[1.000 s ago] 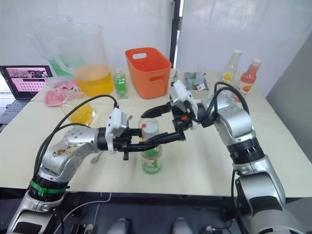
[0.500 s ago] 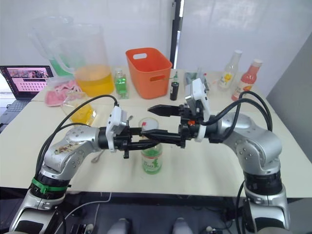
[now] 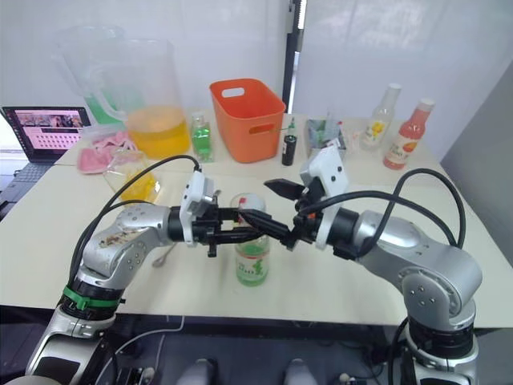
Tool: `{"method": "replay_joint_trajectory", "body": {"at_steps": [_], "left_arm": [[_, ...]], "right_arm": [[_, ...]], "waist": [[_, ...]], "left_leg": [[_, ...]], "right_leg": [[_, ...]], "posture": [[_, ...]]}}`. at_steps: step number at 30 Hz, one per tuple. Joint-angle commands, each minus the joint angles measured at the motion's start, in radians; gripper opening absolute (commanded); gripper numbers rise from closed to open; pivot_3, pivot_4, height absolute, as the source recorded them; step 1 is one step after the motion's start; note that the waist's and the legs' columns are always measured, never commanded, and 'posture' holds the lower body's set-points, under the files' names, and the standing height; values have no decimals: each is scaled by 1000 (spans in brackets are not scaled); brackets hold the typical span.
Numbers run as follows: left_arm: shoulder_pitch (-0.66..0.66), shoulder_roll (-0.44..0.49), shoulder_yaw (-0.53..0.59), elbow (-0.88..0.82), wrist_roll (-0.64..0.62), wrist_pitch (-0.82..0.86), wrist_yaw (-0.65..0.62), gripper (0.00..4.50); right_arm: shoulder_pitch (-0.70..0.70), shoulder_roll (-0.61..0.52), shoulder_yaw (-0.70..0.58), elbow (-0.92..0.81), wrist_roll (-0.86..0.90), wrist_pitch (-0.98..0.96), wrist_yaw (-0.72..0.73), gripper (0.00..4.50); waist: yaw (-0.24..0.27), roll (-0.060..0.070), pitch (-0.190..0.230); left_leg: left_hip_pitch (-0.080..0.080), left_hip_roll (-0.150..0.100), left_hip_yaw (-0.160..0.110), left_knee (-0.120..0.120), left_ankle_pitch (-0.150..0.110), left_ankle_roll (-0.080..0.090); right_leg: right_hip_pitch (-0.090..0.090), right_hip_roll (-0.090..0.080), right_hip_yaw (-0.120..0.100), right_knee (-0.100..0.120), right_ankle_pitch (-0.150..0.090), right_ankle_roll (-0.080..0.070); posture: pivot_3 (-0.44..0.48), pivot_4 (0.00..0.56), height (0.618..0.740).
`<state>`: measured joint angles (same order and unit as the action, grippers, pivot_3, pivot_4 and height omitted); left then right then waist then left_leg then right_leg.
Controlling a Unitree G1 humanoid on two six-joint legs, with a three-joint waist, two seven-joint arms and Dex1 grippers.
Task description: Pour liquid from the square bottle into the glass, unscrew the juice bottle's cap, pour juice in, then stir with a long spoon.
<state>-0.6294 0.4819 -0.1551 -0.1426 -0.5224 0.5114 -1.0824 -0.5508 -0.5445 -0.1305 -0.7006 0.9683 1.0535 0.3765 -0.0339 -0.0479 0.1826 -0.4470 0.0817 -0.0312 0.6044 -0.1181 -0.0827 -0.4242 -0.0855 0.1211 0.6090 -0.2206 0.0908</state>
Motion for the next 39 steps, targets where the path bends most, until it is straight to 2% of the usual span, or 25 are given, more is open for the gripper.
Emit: {"method": "replay_joint_trajectory", "body": {"at_steps": [1, 7, 10, 14, 15, 23, 30, 39], "left_arm": [[0, -10, -29, 9, 15, 10, -3, 1469], [6, -6, -26, -2, 13, 18, -3, 1469], [6, -4, -26, -3, 16, 17, -2, 1469], [7, -5, -24, -6, 18, 17, 2, 1469], [8, -5, -24, -7, 18, 17, 3, 1469], [27, 5, -13, -32, 22, 23, 17, 1469], [50, 5, -6, -74, 17, 42, 44, 1469], [74, 28, 10, -110, 16, 56, 68, 1469]], "right_arm": [[-6, 1, -1, -31, 30, -4, -39, 3999], [-4, 10, 23, -19, 48, -14, -72, 3999], [-11, 11, 34, -9, 50, -21, -76, 3211], [-17, 14, 48, -3, 53, -30, -65, 1872], [-18, 15, 51, -2, 53, -32, -63, 1671], [-31, -24, 89, 35, 37, -47, 34, 1671], [-85, -159, 232, 210, -122, -225, 456, 1671], [-232, -154, 346, 506, -290, -436, 841, 1671]], "waist": [[0, 0, 0], [0, 0, 0], [0, 0, 0], [0, 0, 0], [0, 0, 0], [-3, 0, 0], [-5, 0, 0], [-8, 0, 0]], "left_leg": [[0, 0, 0, 0, 0, 0], [0, 0, 0, 0, 0, 0], [0, 0, 0, 0, 0, 0], [0, 0, 0, 0, 0, 0], [0, 0, 0, 0, 0, 0], [0, 0, 0, 0, 0, 0], [0, 0, 0, 0, 0, 0], [0, 0, 0, 0, 0, 0]], "right_leg": [[0, 0, 0, 0, 0, 0], [0, 0, 0, 0, 0, 0], [0, 0, 0, -1, 0, 0], [0, 0, 0, -1, 0, 0], [0, 0, 0, -1, 0, 0], [0, 0, 0, -1, 0, 0], [0, 0, 0, -2, 0, 0], [1, 0, -1, -1, 0, 0]], "posture": [[0, 150, 717], [0, 150, 717], [0, 150, 717], [0, 150, 717], [0, 150, 717], [0, 150, 717], [0, 150, 717], [0, 150, 717]]}}
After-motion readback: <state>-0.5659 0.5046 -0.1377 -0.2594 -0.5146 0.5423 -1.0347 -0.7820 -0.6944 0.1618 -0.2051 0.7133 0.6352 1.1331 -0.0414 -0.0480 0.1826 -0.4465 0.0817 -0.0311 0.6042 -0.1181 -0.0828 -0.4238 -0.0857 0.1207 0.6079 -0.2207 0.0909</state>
